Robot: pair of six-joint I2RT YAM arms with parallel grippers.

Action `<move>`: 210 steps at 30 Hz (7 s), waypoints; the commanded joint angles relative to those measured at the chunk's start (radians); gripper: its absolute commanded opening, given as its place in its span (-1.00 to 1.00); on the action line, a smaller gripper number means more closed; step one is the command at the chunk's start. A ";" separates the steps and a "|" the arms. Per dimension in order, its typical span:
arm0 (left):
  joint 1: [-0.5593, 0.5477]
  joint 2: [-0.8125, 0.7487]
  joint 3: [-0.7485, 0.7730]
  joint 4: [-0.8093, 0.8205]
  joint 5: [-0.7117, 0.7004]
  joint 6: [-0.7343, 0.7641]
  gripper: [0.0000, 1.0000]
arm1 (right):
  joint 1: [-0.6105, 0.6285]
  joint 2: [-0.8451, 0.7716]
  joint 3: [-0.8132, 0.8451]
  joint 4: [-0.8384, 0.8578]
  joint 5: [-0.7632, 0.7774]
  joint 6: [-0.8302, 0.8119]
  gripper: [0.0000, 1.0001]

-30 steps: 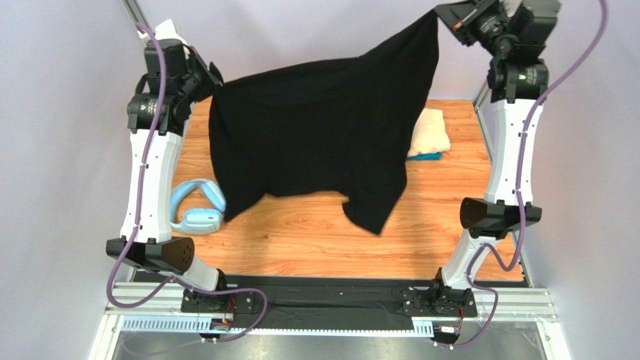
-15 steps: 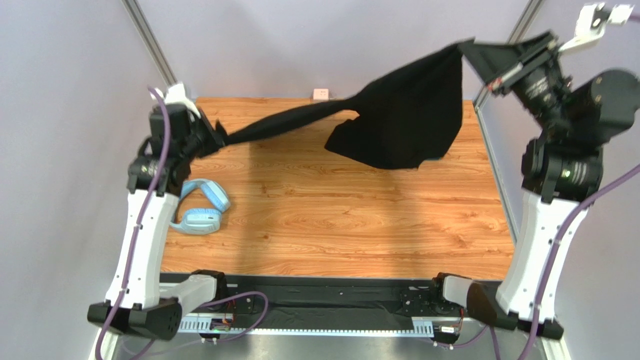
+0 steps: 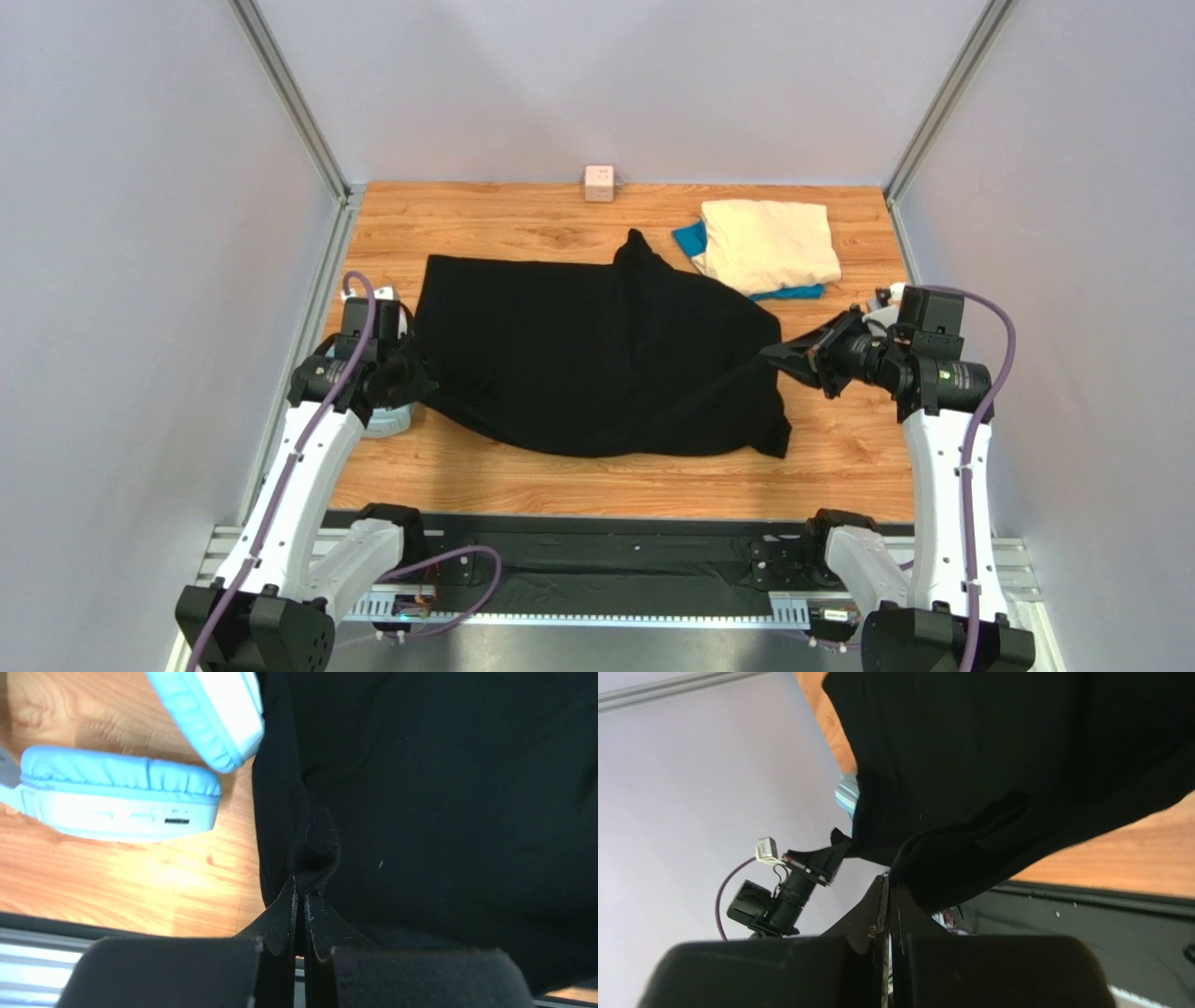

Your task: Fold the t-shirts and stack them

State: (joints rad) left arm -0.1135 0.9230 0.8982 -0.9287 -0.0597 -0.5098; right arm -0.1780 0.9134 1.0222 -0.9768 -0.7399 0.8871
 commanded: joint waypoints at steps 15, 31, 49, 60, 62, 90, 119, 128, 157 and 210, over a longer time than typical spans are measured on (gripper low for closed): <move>-0.005 0.042 0.180 -0.260 0.152 -0.164 -0.10 | 0.000 0.024 0.088 -0.471 -0.069 -0.230 -0.36; -0.006 0.298 0.396 0.033 0.228 -0.151 0.01 | 0.002 0.401 0.205 0.051 0.161 -0.120 -0.12; -0.092 0.800 0.636 -0.018 0.451 -0.019 0.01 | 0.008 0.995 0.469 0.208 0.294 -0.137 0.15; -0.137 0.812 0.599 -0.024 0.459 -0.003 0.01 | 0.028 1.148 0.483 0.152 0.326 -0.226 0.26; -0.137 0.824 0.608 -0.030 0.466 0.005 0.01 | 0.029 1.159 0.481 0.148 0.320 -0.244 0.26; -0.143 0.846 0.619 -0.055 0.469 0.036 0.00 | 0.052 0.970 0.475 0.150 0.404 -0.333 -0.02; -0.143 0.775 0.528 -0.047 0.454 0.048 -0.01 | 0.046 1.158 0.526 0.159 0.237 -0.364 -0.72; -0.143 0.789 0.522 -0.041 0.460 0.047 -0.02 | 0.163 1.018 0.524 0.113 0.248 -0.421 -1.00; -0.143 0.852 0.597 -0.064 0.455 0.047 -0.03 | 0.584 0.951 0.508 -0.296 0.290 -0.616 -0.34; -0.155 0.826 0.557 -0.093 0.412 0.025 -0.04 | 0.508 1.241 0.992 -0.049 0.326 -0.496 -1.00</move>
State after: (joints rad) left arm -0.2596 1.7294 1.4021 -1.0214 0.3389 -0.4843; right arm 0.3367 2.3177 2.0136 -0.9897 -0.4675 0.4446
